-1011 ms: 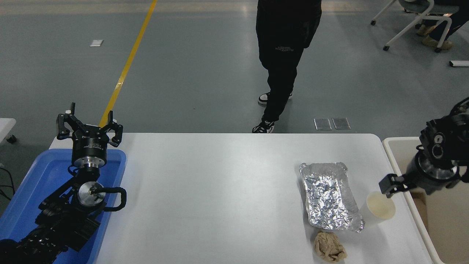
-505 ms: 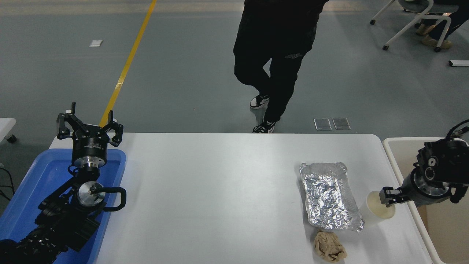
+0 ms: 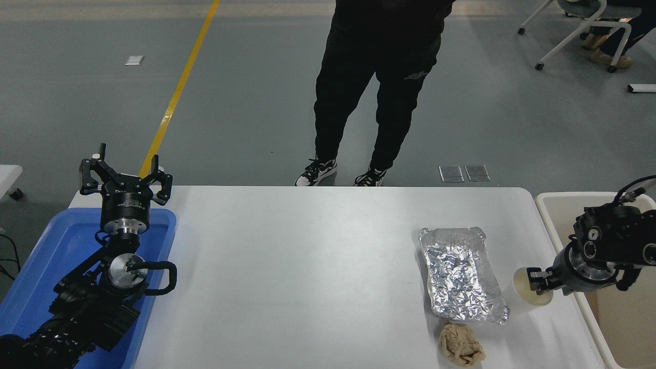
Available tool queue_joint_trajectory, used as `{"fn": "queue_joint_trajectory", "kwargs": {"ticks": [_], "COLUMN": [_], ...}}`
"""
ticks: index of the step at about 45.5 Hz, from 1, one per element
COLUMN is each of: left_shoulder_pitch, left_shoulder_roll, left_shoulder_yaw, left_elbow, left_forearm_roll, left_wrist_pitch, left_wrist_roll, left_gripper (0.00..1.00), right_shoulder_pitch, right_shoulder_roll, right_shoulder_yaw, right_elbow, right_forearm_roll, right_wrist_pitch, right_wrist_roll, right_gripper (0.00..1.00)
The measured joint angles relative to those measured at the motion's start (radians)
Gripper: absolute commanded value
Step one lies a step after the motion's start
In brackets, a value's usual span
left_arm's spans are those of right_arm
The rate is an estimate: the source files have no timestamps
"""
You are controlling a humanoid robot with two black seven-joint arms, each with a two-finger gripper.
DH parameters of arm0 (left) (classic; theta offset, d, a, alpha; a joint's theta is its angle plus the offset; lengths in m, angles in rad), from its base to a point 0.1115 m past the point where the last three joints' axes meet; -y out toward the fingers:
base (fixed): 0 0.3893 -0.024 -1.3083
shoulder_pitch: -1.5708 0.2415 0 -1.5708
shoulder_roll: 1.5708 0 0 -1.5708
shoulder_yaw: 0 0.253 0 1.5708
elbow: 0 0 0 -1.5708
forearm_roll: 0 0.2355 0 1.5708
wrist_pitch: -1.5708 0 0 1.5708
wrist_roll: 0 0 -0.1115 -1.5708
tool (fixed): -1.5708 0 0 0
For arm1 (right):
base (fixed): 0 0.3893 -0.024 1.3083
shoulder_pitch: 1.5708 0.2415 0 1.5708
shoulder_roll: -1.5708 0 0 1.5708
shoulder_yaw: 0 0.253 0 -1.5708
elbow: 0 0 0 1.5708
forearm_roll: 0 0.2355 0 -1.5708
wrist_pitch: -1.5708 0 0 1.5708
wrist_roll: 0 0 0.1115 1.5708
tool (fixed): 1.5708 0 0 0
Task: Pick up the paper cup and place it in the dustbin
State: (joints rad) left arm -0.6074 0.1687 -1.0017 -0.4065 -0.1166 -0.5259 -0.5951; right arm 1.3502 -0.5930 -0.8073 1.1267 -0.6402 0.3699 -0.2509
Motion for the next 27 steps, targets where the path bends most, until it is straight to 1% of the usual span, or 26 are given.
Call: {"fn": "queue_joint_trajectory", "kwargs": {"ticks": [7,11,15,27], "left_shoulder_pitch": [0.000,0.000,0.000,0.000], "left_shoulder_roll": [0.000,0.000,0.000,-0.001], "left_shoulder_yaw": [0.000,0.000,0.000,0.000], "left_elbow": [0.000,0.000,0.000,-0.001], "left_forearm_roll": [0.000,0.000,0.000,0.001], "left_wrist_pitch": [0.000,0.000,0.000,0.000], "left_wrist_roll": [0.000,0.000,0.000,0.000], "left_gripper": [0.99,0.99,0.99,0.99], "right_shoulder_pitch": [0.004,0.012,0.024,0.183], "right_shoulder_roll": [0.001,0.001,-0.005,-0.082], "right_shoulder_yaw": [0.002,0.002,0.002,-0.031], "right_elbow": [-0.003,-0.003,0.000,0.071], "right_forearm_roll": [0.000,0.002,0.004,0.007], "right_wrist_pitch": [0.002,0.003,0.006,0.079], "right_wrist_roll": [0.000,0.001,0.001,0.000], "right_gripper": [0.08,0.05,0.00,0.00]}}
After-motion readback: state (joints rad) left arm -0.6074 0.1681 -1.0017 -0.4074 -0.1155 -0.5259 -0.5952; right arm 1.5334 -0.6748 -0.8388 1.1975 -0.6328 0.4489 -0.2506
